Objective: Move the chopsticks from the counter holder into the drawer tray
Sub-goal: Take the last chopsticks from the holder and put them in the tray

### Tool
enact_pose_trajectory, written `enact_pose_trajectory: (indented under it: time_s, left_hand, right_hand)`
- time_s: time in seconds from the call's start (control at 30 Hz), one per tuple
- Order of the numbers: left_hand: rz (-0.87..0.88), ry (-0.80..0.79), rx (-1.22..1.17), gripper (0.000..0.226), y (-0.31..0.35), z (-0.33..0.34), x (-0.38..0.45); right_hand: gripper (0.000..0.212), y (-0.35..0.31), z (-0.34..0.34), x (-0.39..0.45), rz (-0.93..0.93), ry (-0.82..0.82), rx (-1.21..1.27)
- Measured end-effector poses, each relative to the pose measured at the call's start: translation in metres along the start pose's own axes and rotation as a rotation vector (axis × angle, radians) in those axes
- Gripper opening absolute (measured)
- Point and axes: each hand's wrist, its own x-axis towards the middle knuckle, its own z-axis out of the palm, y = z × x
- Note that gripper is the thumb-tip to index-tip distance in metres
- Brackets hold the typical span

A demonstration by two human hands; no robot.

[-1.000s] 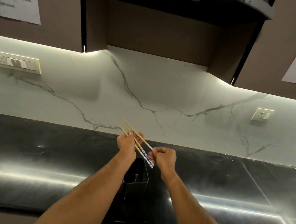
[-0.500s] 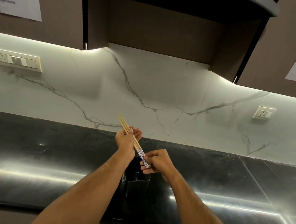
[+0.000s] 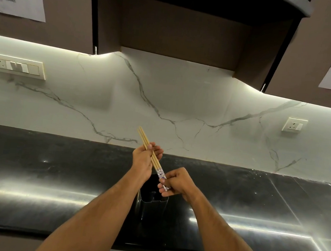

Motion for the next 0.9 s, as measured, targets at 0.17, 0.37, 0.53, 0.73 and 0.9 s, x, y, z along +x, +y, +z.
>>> enact_pose_trajectory:
  time_s: [0.17, 0.37, 0.53, 0.73, 0.9]
  left_hand:
    - [-0.010, -0.016, 0.086, 0.019, 0.000, -0.006, -0.001]
    - [0.085, 0.039, 0.605, 0.021, -0.002, -0.029, -0.001]
    - [0.489, 0.176, 1.226, 0.022, 0.000, -0.056, -0.015]
    - [0.917, -0.163, 1.602, 0.032, 0.005, -0.073, -0.022]
    - [0.717, -0.566, 1.921, 0.023, 0.000, -0.063, -0.028]
  right_hand:
    - [0.019, 0.003, -0.001, -0.001, 0.007, 0.039, -0.069]
    - [0.017, 0.002, -0.013, -0.002, -0.031, 0.139, -0.279]
    - [0.012, 0.006, -0.028, -0.009, -0.137, 0.319, -0.603]
    - [0.012, 0.006, -0.028, -0.014, -0.205, 0.382, -0.910]
    - [0.014, 0.005, -0.014, -0.014, -0.254, 0.326, -0.993]
